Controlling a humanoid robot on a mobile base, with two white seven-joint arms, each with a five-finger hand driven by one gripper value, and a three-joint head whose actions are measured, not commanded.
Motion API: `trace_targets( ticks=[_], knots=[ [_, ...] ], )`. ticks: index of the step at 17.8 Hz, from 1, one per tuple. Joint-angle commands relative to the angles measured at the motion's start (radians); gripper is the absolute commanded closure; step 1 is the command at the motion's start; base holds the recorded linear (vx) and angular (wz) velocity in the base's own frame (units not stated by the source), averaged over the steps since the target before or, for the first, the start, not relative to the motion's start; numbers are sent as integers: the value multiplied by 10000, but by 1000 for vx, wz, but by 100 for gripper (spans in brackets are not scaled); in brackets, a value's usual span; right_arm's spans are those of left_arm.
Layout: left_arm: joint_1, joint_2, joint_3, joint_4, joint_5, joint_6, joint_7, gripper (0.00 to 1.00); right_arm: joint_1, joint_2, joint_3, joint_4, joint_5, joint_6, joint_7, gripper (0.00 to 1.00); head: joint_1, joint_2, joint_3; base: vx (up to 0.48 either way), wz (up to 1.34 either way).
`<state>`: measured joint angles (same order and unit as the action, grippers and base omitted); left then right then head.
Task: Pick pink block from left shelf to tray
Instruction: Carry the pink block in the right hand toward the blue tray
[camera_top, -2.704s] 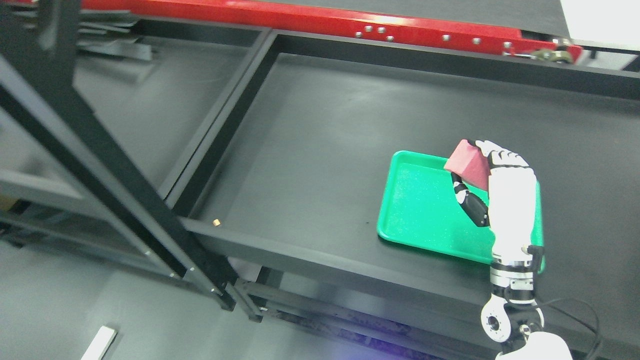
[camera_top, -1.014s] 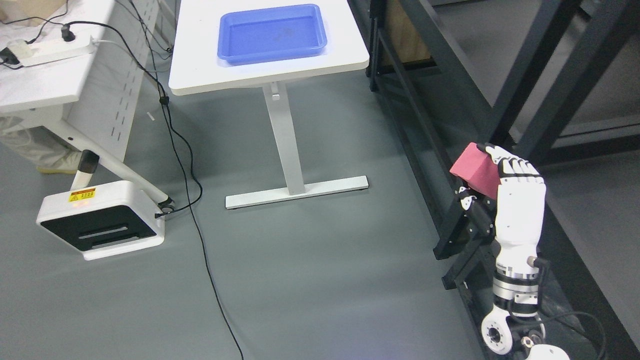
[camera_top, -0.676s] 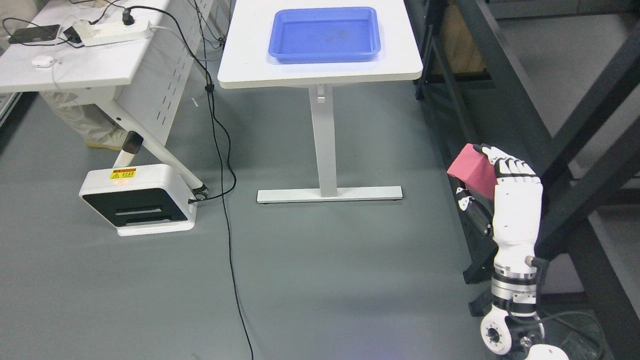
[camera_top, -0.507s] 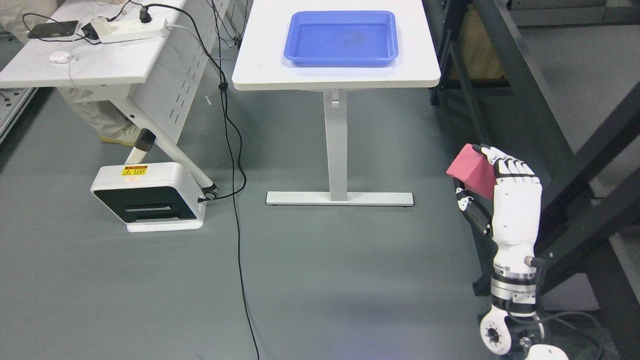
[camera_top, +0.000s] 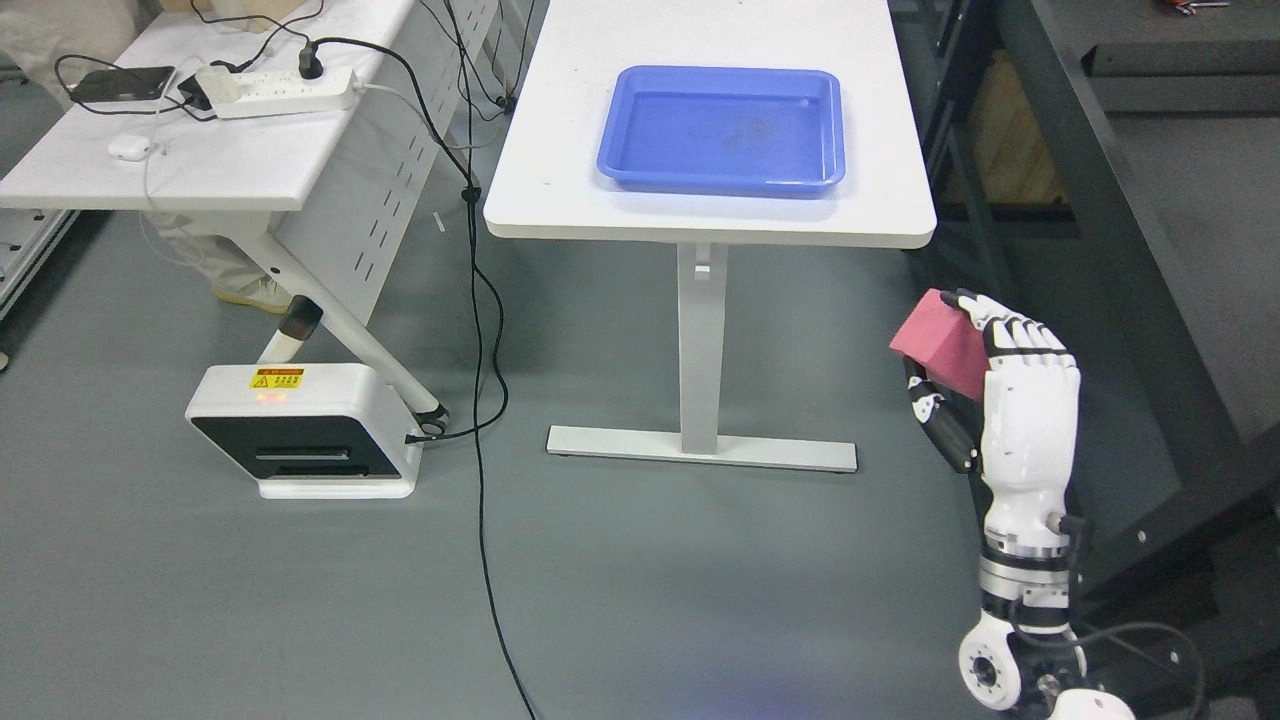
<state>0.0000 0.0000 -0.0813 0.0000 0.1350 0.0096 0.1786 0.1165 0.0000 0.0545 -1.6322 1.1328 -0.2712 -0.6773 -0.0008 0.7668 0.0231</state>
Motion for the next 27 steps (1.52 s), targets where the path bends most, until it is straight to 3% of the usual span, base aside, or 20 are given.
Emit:
trace_targets(
  ticks=[1, 9, 20, 27],
  knots=[
    [-291, 175, 0, -175, 0, -4, 8, 0, -14, -175, 161, 31, -8, -18, -114, 97, 0, 0, 0, 280, 60],
    [-291, 175, 0, -175, 0, -4, 8, 0, 1, -175, 681, 31, 130, -663, -85, 97, 0, 0, 0, 338, 115],
    [-291, 175, 0, -175, 0, -4, 8, 0, 93, -175, 1050, 47, 512, -648, 2659, 97, 0, 2, 0, 298, -2],
    [-291, 175, 0, -175, 0, -4, 8, 0, 200, -175, 1341, 31, 1234, -647, 3167, 97, 0, 2, 0, 207, -74]
  ],
)
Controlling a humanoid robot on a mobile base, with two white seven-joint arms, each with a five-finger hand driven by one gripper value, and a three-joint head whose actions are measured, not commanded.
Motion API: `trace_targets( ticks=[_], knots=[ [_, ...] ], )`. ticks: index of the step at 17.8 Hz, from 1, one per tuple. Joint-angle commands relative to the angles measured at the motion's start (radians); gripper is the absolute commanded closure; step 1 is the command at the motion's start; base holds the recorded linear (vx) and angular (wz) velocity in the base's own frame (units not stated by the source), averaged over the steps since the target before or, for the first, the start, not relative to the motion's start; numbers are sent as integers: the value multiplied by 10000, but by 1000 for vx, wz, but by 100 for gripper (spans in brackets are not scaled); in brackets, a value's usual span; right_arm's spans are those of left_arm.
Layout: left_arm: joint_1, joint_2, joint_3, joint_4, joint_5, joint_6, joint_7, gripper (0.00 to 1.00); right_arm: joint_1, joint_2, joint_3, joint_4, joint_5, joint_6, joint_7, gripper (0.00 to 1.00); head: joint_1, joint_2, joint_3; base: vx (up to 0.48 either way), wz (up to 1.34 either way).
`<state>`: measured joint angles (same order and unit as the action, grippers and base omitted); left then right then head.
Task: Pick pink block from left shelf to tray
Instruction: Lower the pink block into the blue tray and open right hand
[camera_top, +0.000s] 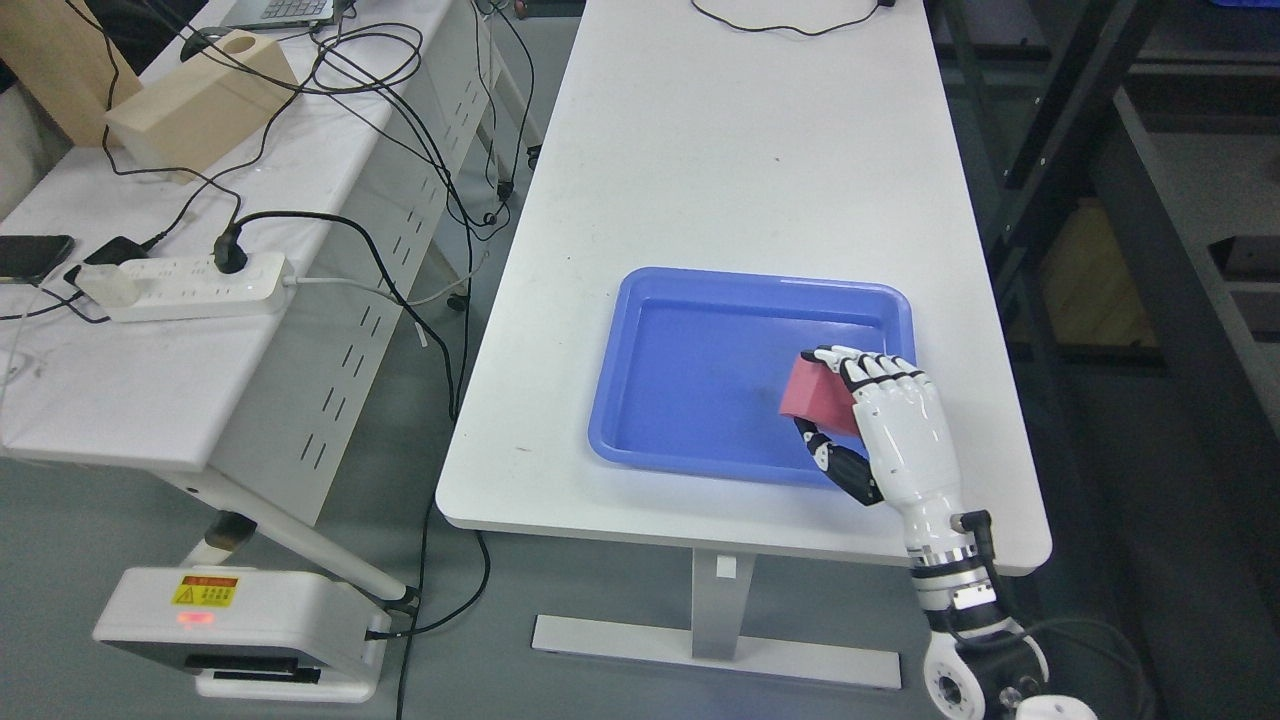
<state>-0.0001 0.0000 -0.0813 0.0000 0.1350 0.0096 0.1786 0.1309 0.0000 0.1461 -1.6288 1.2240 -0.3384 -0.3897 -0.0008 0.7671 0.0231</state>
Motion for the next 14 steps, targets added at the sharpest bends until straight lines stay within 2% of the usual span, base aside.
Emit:
trace_targets(
  ticks=[1, 6, 9, 10, 11, 13, 14],
  knots=[
    [-291, 175, 0, -174, 0, -4, 8, 0, 56, -175, 624, -3, 475, 24, 383, 97, 0, 0, 0, 138, -37],
    [-306, 175, 0, -174, 0, -4, 8, 0, 316, -175, 932, -3, 1931, 9, 644, 97, 0, 0, 0, 127, -27],
    [-291, 175, 0, -174, 0, -4, 8, 0, 486, -175, 978, -3, 2026, 24, 1349, 93, 0, 0, 0, 86, -2],
    [-291, 175, 0, -174, 0, -4, 8, 0, 516, -175, 963, 12, 1965, 146, 1412, 80, 0, 0, 0, 67, 0],
    [-291, 175, 0, -174, 0, -4, 8, 0, 517, -175, 948, -3, 1782, 360, 1473, 60, 0, 0, 0, 67, 0],
    [-291, 175, 0, -174, 0, -4, 8, 0, 562, -175, 917, -3, 820, 850, 1504, 31, 0, 0, 0, 54, 0],
    [-291, 175, 0, -174, 0, -4, 8, 0, 608, -175, 887, -3, 252, 883, 1610, 26, 0, 0, 0, 42, 0]
  ],
)
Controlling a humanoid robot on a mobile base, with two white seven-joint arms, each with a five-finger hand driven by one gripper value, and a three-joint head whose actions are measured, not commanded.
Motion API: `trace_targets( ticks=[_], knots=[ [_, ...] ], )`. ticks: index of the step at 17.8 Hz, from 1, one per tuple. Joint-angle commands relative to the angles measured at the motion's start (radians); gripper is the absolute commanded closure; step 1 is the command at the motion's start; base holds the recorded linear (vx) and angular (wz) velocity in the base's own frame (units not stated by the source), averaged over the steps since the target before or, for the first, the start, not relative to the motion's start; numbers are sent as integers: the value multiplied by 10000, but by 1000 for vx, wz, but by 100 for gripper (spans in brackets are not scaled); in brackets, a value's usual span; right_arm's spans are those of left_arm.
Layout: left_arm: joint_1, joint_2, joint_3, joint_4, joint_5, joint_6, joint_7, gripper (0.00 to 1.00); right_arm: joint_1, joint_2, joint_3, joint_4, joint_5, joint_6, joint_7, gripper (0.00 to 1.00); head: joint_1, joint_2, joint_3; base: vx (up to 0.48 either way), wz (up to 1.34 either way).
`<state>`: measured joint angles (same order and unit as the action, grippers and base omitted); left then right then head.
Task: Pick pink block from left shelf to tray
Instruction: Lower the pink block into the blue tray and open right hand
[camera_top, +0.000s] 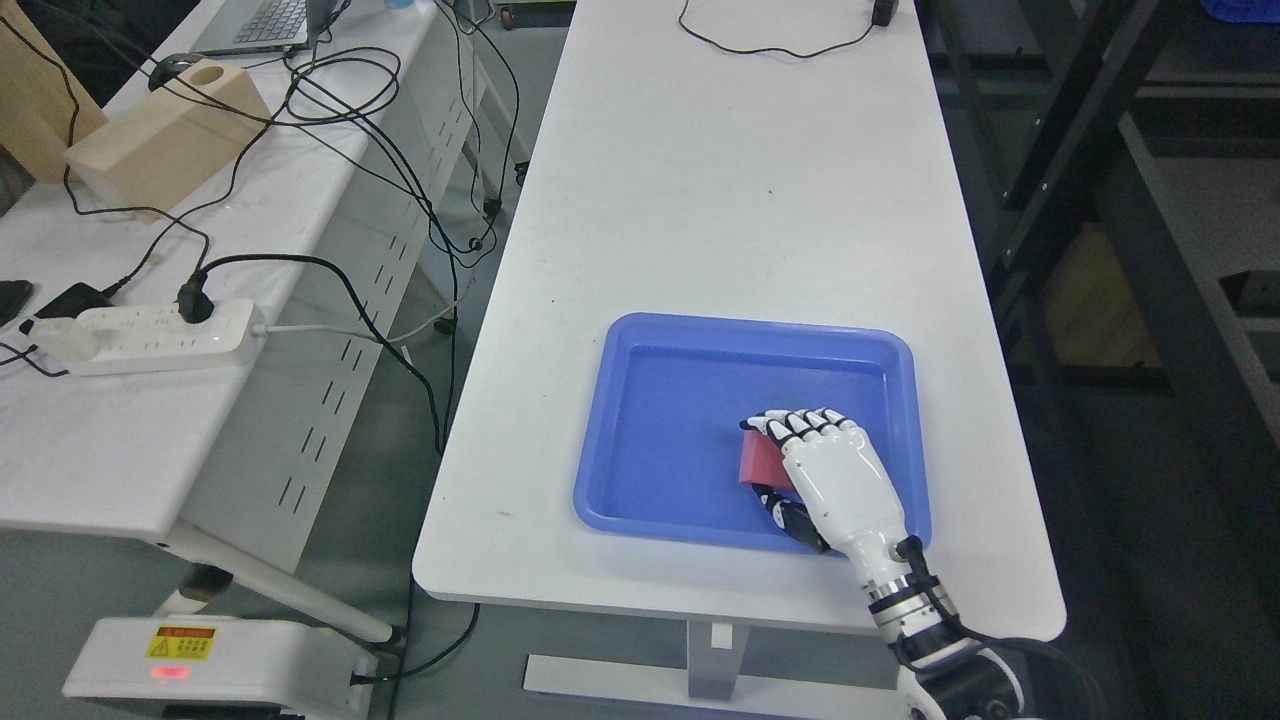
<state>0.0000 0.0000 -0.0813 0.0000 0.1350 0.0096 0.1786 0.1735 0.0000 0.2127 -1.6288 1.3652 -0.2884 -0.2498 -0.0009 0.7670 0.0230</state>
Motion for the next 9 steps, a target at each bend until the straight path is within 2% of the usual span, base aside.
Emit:
trace_targets(
  ticks=[1, 5, 7, 9],
  knots=[
    [-291, 175, 0, -175, 0, -4, 9, 0, 198, -175, 189, -18, -1530, 383, 319, 22, 0, 0, 0, 42, 0],
    [-291, 175, 0, -175, 0, -4, 9, 0, 198, -175, 67, -48, -2468, 429, 396, 13, 0, 0, 0, 17, 0],
    [-291, 175, 0, -175, 0, -4, 9, 0, 183, -175, -117, -48, -3033, 445, 396, 4, 0, 0, 0, 0, 0],
    [-291, 175, 0, -175, 0, -4, 9, 0, 152, -175, -408, -48, -4272, 445, 564, 1, 0, 0, 0, 0, 0]
  ],
)
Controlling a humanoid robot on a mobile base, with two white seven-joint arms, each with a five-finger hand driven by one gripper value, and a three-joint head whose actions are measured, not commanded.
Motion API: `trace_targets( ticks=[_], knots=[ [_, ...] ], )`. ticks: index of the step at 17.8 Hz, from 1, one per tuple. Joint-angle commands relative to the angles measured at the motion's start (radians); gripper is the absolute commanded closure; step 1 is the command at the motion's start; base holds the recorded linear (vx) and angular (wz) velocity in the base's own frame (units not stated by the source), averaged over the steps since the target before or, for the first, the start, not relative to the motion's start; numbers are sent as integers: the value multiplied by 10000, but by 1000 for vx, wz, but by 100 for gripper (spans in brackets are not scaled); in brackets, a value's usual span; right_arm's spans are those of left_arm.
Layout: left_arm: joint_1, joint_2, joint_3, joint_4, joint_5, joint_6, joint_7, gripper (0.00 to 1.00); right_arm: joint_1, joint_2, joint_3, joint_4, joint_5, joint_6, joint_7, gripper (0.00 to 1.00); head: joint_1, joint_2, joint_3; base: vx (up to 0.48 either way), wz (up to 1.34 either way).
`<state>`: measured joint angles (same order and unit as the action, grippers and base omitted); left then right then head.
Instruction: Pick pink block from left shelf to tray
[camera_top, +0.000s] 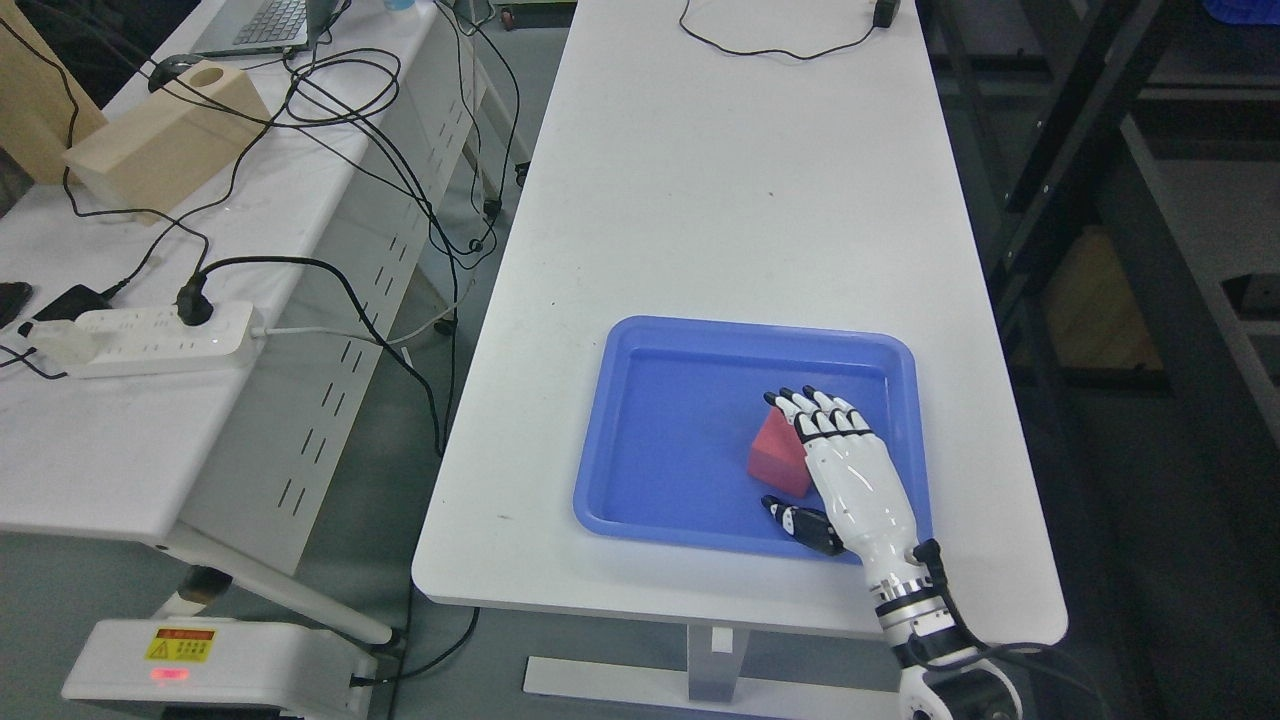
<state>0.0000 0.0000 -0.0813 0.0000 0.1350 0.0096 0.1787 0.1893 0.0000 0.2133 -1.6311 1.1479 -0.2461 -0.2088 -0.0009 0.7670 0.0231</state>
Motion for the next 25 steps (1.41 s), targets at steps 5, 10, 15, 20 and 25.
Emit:
trace_targets(
  ticks=[5, 10, 15, 20, 25],
  knots=[
    [-292, 175, 0, -175, 0, -4, 8, 0, -235, -174, -1471, -41, -7127, -55, 2497, 1, 0, 0, 0, 0, 0],
    [-292, 175, 0, -175, 0, -4, 8, 0, -267, -174, -2316, -41, -10235, -526, 3607, 0, 0, 0, 0, -21, 0],
    [-292, 175, 0, -175, 0, -4, 8, 0, -267, -174, -2547, -41, -11325, -2597, 3622, 0, 0, 0, 0, -79, 0],
    [-292, 175, 0, -175, 0, -4, 8, 0, -267, -174, -2670, -41, -12029, -4531, 3607, 1, 0, 0, 0, -108, 5],
    [-292, 175, 0, -175, 0, -4, 8, 0, -267, -174, -2992, -41, -12814, -5132, 3607, 0, 0, 0, 0, -105, 1]
  ],
)
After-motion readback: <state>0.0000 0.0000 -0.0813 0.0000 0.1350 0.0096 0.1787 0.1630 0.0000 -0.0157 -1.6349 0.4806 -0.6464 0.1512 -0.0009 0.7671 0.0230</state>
